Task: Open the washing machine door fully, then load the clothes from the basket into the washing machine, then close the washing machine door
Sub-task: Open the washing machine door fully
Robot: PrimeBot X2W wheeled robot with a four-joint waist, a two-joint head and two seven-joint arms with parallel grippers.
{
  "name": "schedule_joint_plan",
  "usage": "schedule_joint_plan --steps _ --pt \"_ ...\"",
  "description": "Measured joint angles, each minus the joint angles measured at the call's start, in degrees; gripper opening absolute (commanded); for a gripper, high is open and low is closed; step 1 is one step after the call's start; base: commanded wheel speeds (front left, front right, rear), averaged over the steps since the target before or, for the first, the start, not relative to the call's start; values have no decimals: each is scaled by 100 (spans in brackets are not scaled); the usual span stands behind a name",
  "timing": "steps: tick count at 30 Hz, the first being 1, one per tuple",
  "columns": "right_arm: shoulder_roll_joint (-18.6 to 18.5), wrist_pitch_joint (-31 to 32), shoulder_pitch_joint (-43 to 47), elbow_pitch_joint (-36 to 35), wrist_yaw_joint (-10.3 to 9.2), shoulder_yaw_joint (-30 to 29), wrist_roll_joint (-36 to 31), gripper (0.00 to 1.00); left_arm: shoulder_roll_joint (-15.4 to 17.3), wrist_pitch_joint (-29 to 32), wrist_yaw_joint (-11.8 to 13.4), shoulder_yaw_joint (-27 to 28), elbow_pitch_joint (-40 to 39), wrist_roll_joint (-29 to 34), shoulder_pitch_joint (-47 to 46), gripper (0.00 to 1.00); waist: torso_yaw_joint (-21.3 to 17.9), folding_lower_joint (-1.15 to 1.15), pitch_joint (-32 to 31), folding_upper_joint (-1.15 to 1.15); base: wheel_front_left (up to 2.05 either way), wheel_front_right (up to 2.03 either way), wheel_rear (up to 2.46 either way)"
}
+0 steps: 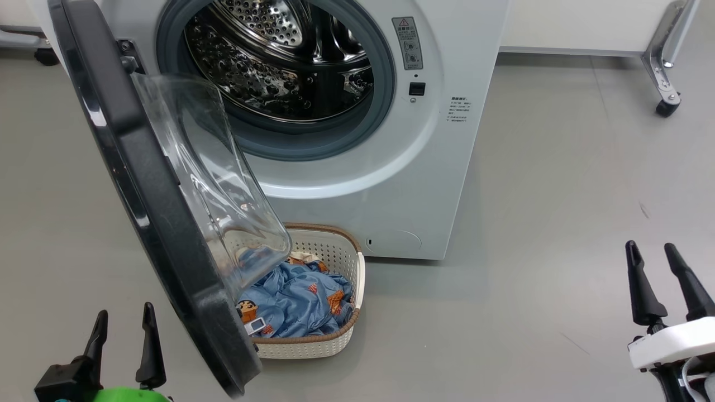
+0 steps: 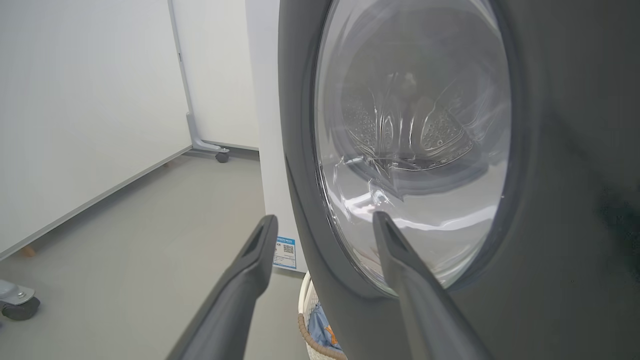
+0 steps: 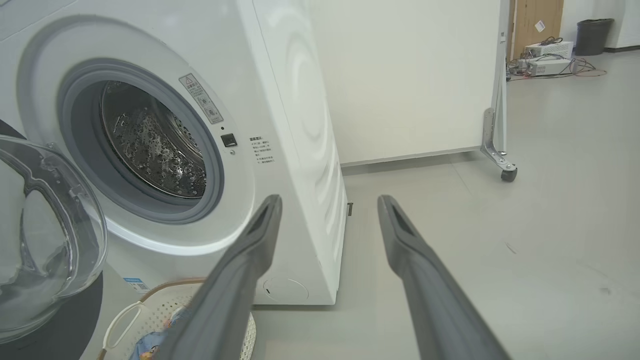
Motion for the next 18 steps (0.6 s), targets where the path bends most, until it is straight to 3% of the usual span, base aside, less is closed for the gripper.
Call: schedule_joint_plan --steps 7,18 --pt "143 0 348 -302 -222 -581 -818 100 -1 0 0 -21 0 8 20 100 -98 0 7 0 0 0 0" --pt "516 0 803 -445 -274 -764 -1624 100 0 0 0 -7 3 9 23 100 -159 0 17 0 0 0 0"
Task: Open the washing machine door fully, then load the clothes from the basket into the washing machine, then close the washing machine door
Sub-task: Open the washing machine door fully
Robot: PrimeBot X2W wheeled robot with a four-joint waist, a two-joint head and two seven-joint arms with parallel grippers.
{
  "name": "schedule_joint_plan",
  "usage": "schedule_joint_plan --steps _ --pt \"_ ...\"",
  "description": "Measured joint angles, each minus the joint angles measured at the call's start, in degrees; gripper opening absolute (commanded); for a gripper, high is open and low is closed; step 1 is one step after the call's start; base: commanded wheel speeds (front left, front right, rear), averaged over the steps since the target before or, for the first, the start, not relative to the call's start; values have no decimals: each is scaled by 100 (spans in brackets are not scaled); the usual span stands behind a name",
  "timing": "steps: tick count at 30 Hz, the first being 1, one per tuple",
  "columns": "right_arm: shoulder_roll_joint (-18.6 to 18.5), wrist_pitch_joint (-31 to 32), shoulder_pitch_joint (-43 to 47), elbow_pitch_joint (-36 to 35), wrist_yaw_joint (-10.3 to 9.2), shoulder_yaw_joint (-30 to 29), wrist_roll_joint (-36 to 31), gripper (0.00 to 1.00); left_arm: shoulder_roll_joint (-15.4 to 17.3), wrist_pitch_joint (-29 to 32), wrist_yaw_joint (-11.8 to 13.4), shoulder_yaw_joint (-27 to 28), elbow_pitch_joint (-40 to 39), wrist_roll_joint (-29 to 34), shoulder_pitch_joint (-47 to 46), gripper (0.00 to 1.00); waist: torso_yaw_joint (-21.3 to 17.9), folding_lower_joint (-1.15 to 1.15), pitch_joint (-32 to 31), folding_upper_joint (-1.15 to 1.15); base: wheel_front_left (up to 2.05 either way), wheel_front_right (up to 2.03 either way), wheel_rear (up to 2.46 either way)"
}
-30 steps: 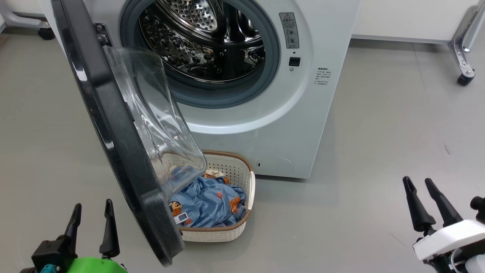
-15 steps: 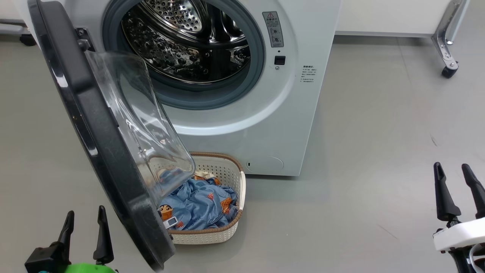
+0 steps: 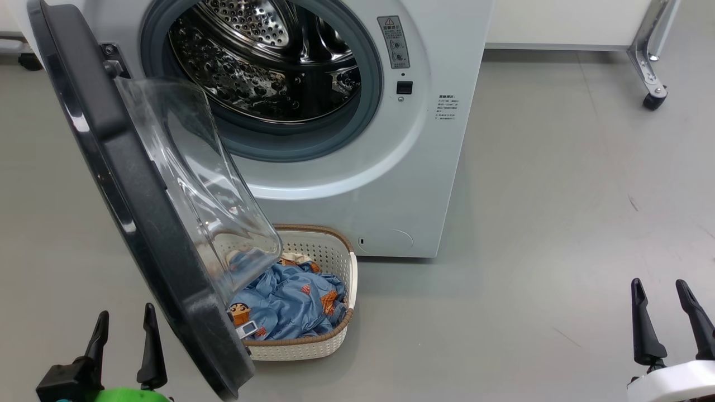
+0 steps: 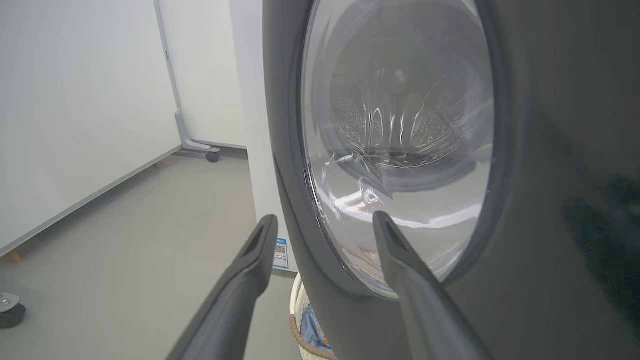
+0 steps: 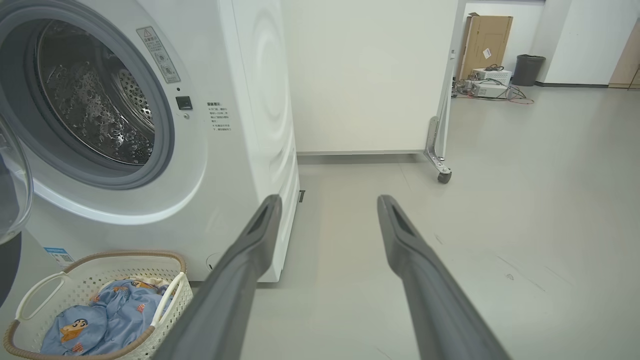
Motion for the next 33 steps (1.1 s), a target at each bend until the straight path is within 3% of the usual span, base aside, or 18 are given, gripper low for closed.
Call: schedule_joint_plan --steps 17,33 --pt "514 0 307 -32 80 -407 -464 100 0 0 0 -3 1 43 1 100 37 0 9 0 0 0 0" --pt "704 0 363 4 213 -583 -779 100 0 0 0 -24 0 43 2 100 92 0 -5 0 0 0 0"
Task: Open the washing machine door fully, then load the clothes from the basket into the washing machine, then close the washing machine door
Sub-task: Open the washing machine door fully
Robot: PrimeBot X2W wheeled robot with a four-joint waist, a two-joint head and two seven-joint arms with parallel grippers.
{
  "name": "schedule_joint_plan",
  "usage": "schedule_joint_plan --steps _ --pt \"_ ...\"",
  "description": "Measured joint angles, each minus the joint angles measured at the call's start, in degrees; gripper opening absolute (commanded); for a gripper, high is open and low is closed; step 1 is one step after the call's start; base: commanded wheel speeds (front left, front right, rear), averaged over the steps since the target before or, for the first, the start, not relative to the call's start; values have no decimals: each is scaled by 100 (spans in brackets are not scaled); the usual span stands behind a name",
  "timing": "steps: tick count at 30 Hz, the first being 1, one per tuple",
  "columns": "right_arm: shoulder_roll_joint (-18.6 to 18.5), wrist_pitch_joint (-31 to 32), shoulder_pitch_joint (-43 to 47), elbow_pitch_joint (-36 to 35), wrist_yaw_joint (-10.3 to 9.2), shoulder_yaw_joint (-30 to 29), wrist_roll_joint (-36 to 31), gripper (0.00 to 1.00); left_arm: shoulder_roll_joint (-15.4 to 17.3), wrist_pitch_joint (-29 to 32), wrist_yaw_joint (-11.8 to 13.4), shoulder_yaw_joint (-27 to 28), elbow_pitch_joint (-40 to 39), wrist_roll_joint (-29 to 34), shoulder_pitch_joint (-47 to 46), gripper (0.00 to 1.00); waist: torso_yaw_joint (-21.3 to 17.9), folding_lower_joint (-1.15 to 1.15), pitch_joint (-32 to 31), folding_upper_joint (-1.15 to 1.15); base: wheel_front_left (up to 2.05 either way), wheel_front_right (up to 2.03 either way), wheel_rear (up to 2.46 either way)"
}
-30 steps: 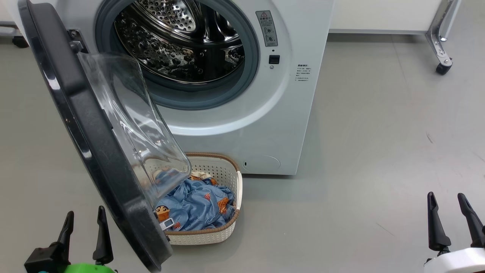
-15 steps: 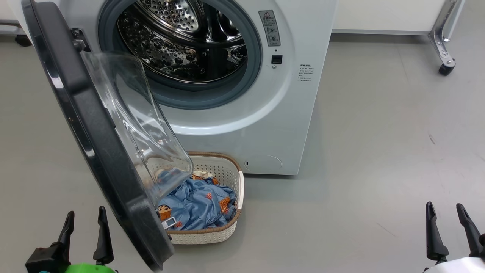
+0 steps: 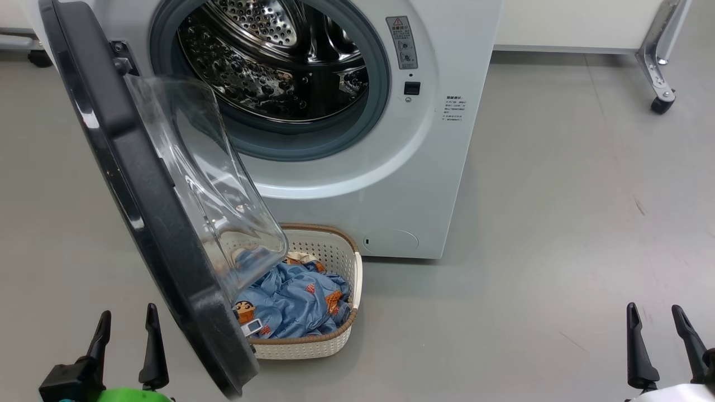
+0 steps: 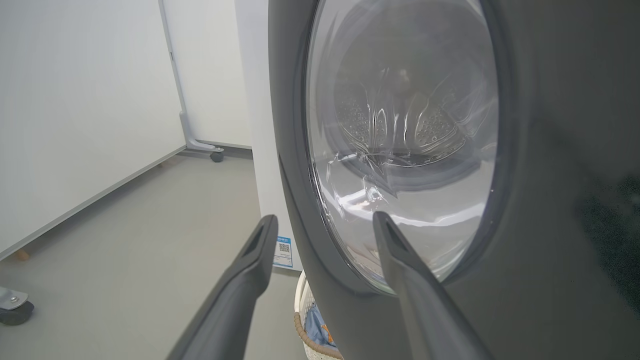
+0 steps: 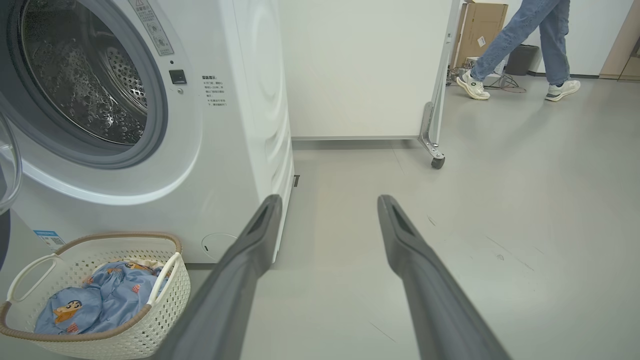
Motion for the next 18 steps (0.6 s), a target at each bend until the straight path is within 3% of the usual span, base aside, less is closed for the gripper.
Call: schedule_joint_plan --steps 10,11,12,13,18 --pt "79 0 51 29 71 -99 -85 100 0 0 0 3 0 0 4 98 40 0 3 0 0 0 0" --pt "89 0 59 29 93 -111 -91 100 0 0 0 2 0 0 5 84 44 0 4 0 0 0 0" --pt "98 0 63 29 93 -122 -100 100 0 0 0 -1 11 -2 7 25 48 0 4 0 0 0 0" --pt "108 0 66 29 93 -134 -118 100 0 0 0 -7 26 -2 12 0 53 0 4 0 0 0 0" --pt "145 0 79 30 99 -185 -131 100 0 0 0 -5 155 -132 27 0 75 0 11 0 0 0 0"
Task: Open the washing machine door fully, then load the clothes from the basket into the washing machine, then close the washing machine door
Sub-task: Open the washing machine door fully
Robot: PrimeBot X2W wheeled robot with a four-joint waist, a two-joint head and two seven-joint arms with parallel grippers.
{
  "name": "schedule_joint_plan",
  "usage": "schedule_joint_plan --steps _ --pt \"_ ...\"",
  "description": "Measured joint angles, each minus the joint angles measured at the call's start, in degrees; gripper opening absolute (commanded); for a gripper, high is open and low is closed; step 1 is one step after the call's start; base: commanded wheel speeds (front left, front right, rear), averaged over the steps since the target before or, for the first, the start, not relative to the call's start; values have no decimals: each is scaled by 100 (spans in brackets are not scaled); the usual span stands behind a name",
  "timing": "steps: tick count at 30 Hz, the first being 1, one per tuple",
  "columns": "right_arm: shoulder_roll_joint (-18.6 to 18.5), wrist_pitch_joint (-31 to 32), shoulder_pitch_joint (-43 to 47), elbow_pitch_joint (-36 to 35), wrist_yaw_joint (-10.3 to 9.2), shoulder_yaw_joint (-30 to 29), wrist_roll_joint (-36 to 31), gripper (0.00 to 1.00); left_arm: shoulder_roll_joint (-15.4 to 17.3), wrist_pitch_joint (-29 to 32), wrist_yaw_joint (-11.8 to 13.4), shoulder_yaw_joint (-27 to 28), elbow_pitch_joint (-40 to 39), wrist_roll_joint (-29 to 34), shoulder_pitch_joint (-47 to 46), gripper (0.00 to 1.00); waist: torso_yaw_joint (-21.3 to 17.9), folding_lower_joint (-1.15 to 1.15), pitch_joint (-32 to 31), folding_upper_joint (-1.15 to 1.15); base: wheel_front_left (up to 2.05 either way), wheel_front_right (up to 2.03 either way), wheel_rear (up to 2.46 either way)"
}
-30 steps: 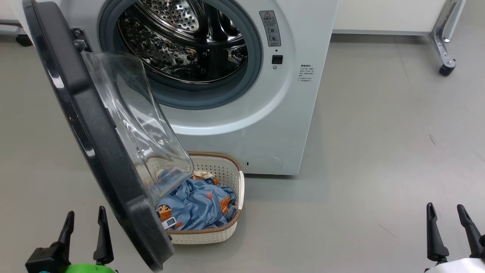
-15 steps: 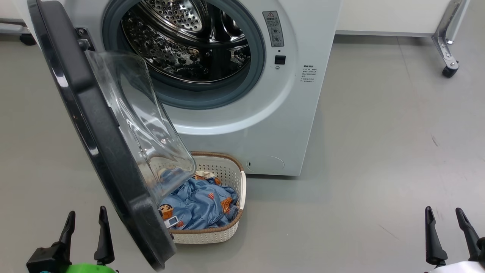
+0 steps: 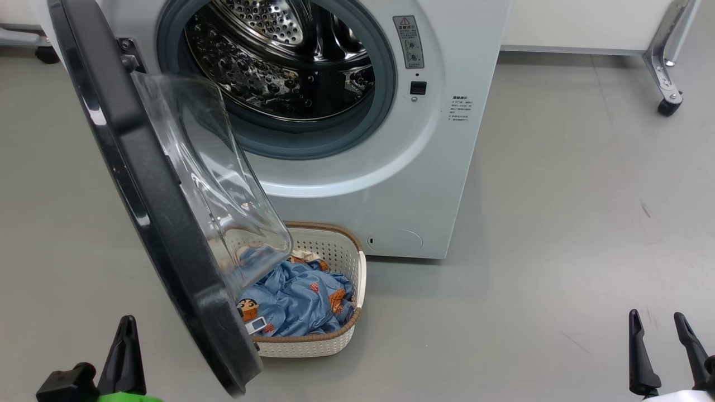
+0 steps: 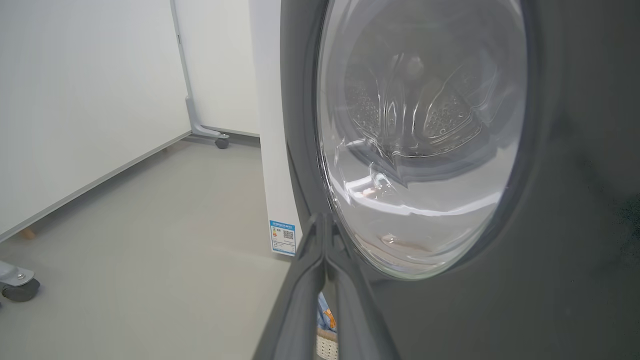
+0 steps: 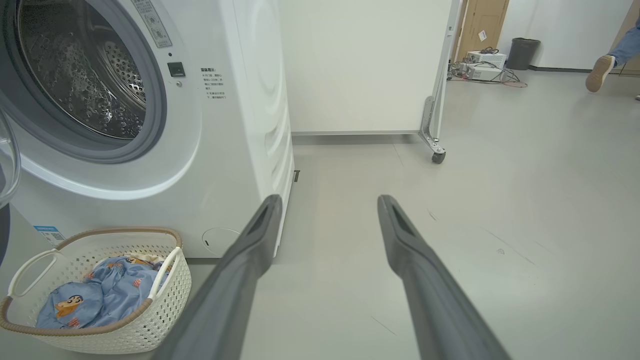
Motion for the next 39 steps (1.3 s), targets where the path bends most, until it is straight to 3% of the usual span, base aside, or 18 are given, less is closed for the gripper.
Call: schedule_joint_plan --steps 6,13,18,25,31,39 --pt "32 0 4 -1 2 -57 -55 100 -2 0 19 331 -4 -226 35 0 44 0 13 0 0 0 0" --pt "58 0 26 -11 19 -211 -56 100 -13 0 218 732 -444 -242 -94 0 171 0 20 0 0 0 0" --pt "111 0 35 -20 49 -223 -109 100 -21 -1 374 1007 -1085 33 -368 0 299 0 10 0 0 0 0" --pt "176 0 47 -25 51 -213 -157 100 -13 -9 382 1042 -2356 325 -799 0 425 0 -29 0 0 0 0" --pt "216 0 81 -24 51 -223 -157 100 -7 -33 165 146 -3342 428 -1041 0 469 0 -63 0 0 0 0" --pt "285 0 136 -3 52 -198 -157 100 8 14 54 -1293 -3374 259 -1053 0 561 0 -115 0 0 0 0"
